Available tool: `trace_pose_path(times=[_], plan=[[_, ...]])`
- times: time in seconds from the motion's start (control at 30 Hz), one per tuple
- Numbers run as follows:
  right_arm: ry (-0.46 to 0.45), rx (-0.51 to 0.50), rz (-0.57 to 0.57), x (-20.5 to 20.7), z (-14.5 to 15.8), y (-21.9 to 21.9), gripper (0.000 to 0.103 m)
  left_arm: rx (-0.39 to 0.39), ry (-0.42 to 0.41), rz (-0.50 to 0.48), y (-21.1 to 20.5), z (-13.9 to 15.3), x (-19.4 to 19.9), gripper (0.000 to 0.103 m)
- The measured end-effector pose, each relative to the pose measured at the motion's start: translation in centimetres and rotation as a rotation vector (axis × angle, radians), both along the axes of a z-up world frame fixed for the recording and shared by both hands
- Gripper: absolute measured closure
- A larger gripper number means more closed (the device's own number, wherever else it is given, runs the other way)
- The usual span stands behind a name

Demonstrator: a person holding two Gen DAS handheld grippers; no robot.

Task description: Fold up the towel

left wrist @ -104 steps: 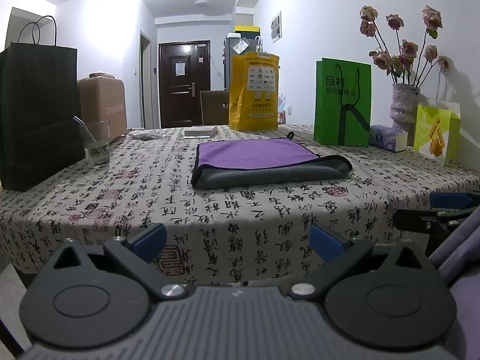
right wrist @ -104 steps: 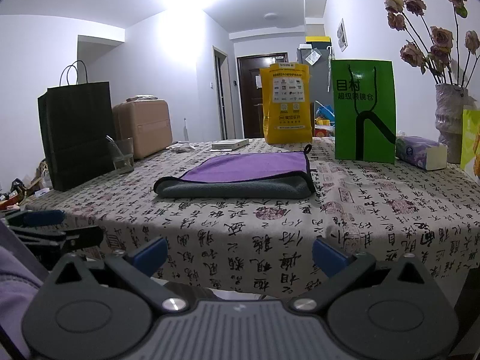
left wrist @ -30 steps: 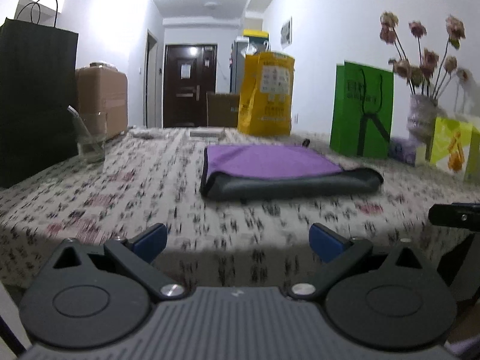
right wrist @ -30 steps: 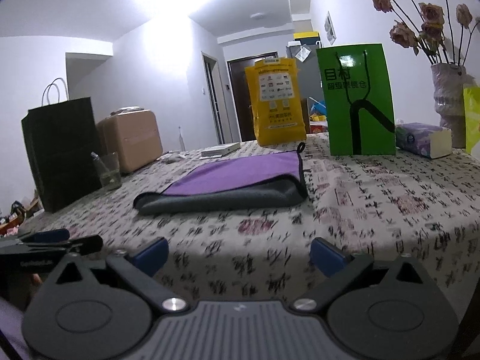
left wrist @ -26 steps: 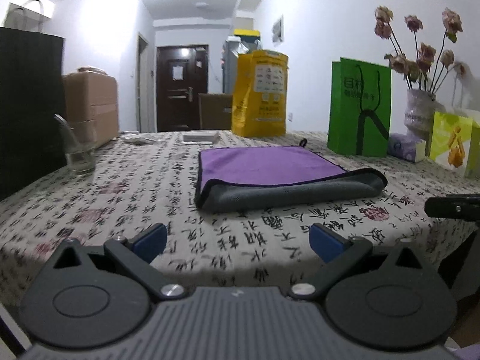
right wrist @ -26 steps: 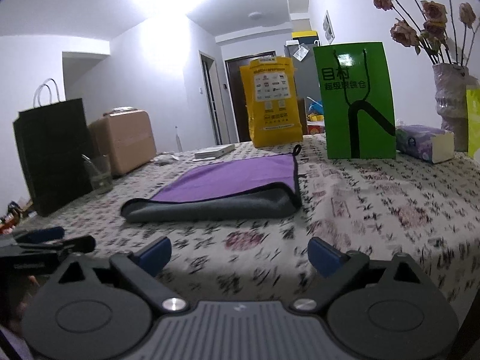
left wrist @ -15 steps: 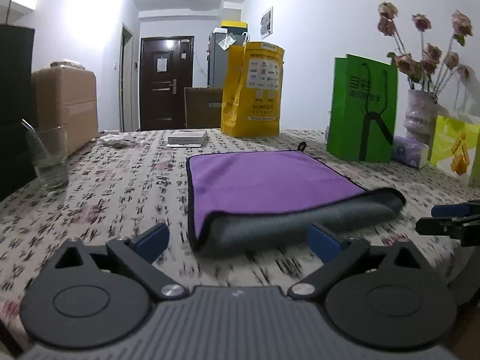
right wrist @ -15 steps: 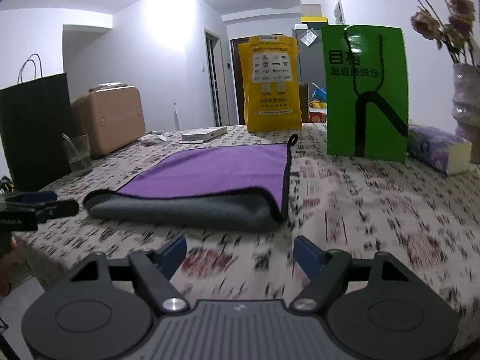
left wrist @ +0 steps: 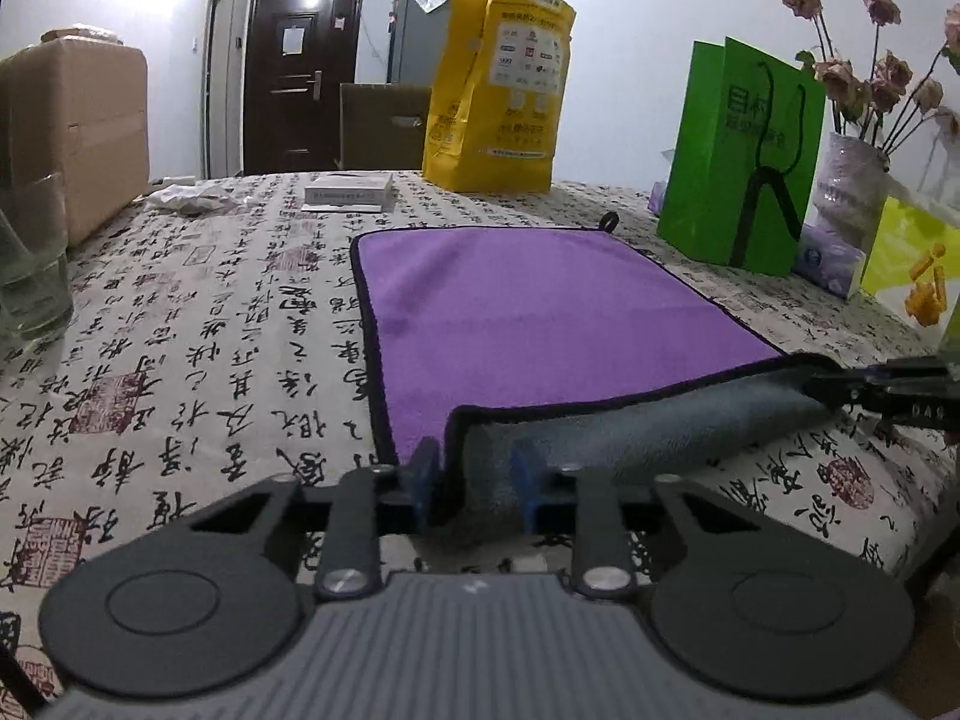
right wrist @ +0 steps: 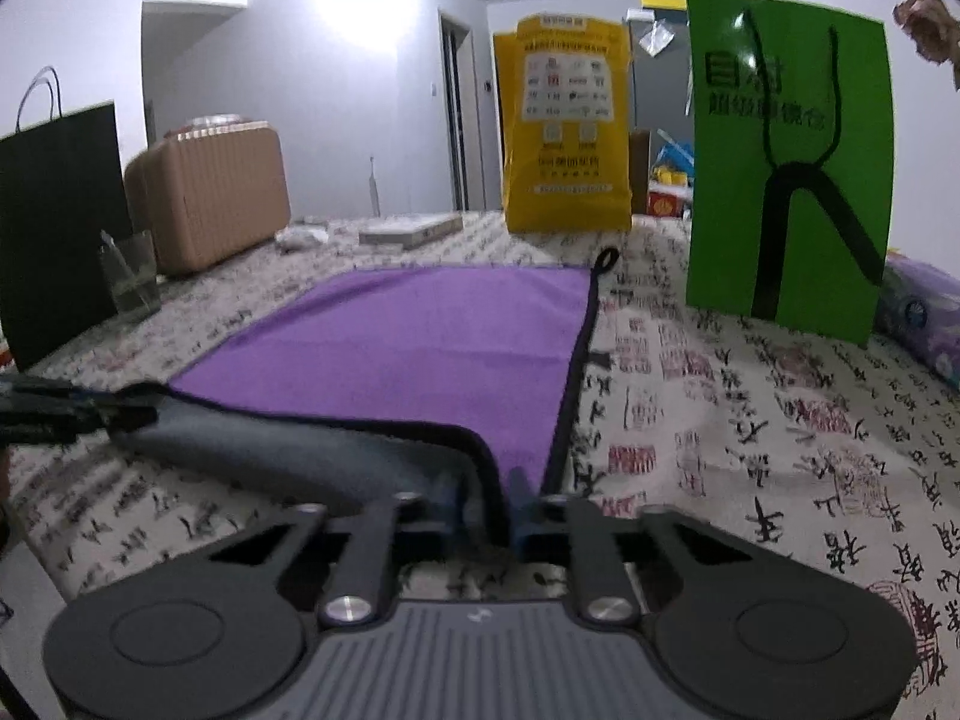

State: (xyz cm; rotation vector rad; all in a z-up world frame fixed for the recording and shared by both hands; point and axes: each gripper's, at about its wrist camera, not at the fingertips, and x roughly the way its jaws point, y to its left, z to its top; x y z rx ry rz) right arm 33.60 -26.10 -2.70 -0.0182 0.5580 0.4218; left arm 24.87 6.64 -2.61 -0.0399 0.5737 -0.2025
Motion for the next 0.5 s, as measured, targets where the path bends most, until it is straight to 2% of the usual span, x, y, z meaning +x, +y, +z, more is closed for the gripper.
trace_pose_path(times=[0.07, 0.17, 0.27, 0.5], plan=[[0.003, -0.01, 0.015, 0.1, 0.0, 0.0, 0.096, -0.008, 0.002, 0.008, 0.2, 0.1, 0.0, 0.096], [-0.006, -0.053, 0.022, 0.4, 0.7, 0.5, 0.099, -0.002, -0.001, 0.015, 0.4, 0.6, 0.2, 0.097], [-0.024, -0.073, 0.03, 0.9, 1.3, 0.7, 0.099, 0.025, -0.037, 0.008, 0.3, 1.2, 0.5, 0.097], [-0.048, -0.105, 0.026, 3.6, 2.1, 1.3, 0.099, 0.062, -0.045, -0.001, 0.5, 2.0, 3.6, 0.097]])
